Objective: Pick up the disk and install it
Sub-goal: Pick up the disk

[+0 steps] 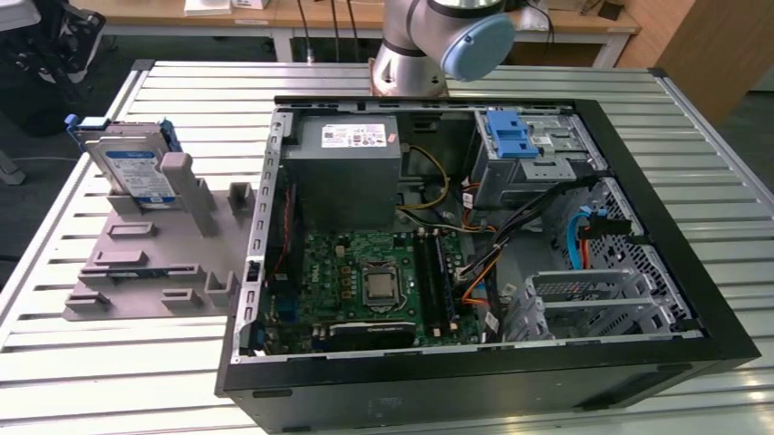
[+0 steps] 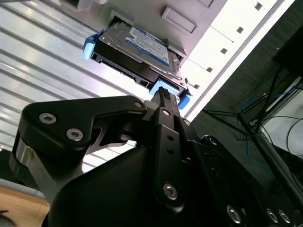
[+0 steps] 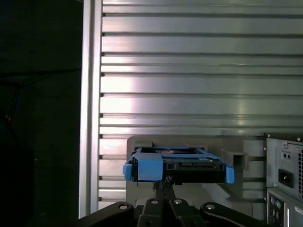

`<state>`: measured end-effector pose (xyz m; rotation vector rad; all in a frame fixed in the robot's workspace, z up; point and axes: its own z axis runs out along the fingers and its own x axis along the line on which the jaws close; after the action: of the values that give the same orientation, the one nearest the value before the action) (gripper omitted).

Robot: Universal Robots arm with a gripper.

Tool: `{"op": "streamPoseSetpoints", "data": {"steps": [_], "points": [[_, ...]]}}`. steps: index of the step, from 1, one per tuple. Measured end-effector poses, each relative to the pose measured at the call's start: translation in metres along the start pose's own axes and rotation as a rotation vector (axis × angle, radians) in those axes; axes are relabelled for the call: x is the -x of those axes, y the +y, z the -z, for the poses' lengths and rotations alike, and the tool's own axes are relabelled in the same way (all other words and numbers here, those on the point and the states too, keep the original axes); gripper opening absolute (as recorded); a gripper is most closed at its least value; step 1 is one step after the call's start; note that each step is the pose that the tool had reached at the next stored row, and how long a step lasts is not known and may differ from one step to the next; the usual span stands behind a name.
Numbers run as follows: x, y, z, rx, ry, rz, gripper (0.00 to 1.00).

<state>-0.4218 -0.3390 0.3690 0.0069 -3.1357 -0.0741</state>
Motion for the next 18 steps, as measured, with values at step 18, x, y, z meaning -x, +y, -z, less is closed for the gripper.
{"op": "streamPoseSetpoints", "data": {"steps": [18], "points": [[0.0000,0.0000,-0.0002,-0.0014,0.0128,0.269,0.11]]}}
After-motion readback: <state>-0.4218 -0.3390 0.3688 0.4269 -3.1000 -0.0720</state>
